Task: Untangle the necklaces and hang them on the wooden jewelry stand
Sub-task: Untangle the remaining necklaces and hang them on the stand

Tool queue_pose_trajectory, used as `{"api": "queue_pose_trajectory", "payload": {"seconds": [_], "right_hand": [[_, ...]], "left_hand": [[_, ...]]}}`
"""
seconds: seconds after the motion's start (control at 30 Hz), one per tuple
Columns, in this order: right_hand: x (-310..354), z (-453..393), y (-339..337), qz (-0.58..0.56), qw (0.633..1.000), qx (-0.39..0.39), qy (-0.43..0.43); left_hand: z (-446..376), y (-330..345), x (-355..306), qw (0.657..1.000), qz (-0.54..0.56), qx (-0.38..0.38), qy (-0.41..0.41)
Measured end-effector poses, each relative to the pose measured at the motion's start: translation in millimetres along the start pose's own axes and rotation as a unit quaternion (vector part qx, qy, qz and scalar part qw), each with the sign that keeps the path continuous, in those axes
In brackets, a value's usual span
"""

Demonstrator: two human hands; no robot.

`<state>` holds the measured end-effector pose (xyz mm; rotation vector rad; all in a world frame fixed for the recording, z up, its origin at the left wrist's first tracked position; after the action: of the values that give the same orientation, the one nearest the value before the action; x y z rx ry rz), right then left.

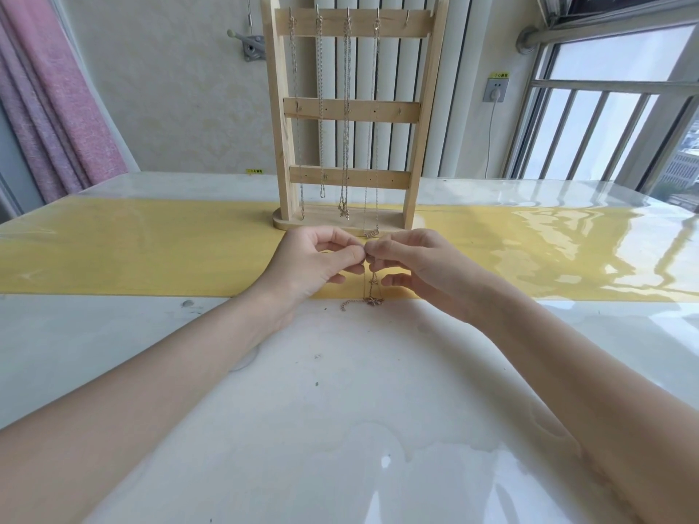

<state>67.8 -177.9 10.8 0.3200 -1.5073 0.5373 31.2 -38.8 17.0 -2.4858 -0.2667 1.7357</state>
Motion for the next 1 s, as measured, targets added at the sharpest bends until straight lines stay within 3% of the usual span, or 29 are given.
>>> {"api": "queue_pose_trajectory", "payload": {"seconds": [0.33, 0.5, 0.83, 1.0], "right_hand": [[1.5, 3.7, 5.6, 0.007, 0.998, 0.038, 0.045], [-1.4, 0.6, -0.8, 0.0, 0.999, 0.019, 0.034], [-1.2, 1.7, 0.4, -0.016, 0.998, 0.038, 0.043], [-0.3, 2.0, 1.6, -0.032, 0.998, 0.031, 0.053]], "left_hand": [[0.7, 7.4, -3.2, 0.998, -0.032, 0.032, 0.034], [0.2, 2.9, -3.4, 0.998, -0.038, 0.014, 0.042], [-0.1, 5.3, -3.9, 0.996, -0.007, 0.069, 0.053], [-0.8, 4.4, -6.3, 0.993, -0.046, 0.072, 0.087]]}}
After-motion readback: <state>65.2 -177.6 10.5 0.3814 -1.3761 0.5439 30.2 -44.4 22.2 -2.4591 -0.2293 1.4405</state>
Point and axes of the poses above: each hand's wrist, its own z-axis away from the middle knuckle, its own y-axis out of the palm, x = y × z, the point moved 4 cm from there along -z, towards the middle knuckle, and after that the axes turned 8 degrees about y, right-handed, at the moved point
